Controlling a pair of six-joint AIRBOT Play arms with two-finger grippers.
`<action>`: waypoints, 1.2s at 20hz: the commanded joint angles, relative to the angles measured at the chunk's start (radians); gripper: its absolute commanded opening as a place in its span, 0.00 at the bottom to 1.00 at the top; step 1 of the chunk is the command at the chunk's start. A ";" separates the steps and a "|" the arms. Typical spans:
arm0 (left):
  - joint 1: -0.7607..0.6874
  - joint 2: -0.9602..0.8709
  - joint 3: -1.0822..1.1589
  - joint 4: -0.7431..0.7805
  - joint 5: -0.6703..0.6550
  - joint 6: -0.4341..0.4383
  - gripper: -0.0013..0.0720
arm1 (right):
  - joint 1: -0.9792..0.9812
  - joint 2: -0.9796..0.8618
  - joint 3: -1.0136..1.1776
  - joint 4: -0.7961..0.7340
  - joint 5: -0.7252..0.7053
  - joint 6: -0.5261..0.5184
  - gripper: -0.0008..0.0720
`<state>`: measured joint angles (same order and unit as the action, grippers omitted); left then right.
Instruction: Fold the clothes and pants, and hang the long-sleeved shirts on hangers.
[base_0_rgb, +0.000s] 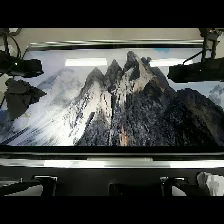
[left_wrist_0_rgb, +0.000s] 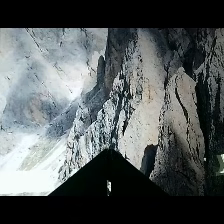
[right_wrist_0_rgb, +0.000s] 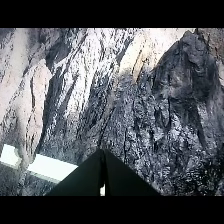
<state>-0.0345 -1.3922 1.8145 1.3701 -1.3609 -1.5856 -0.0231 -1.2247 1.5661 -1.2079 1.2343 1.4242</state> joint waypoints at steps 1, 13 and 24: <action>0.001 0.000 0.000 0.000 0.000 0.000 0.05 | 0.001 0.001 0.001 0.000 0.000 0.000 0.07; 0.000 0.000 0.000 0.000 0.000 0.000 0.05 | 0.001 0.001 0.001 0.000 0.000 0.000 0.07; 0.003 0.000 0.000 0.004 0.000 0.000 0.06 | 0.001 0.001 0.001 0.000 -0.067 0.000 0.07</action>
<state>-0.0326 -1.3922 1.8145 1.3708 -1.3613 -1.5856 -0.0231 -1.2247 1.5661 -1.2083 1.2072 1.4239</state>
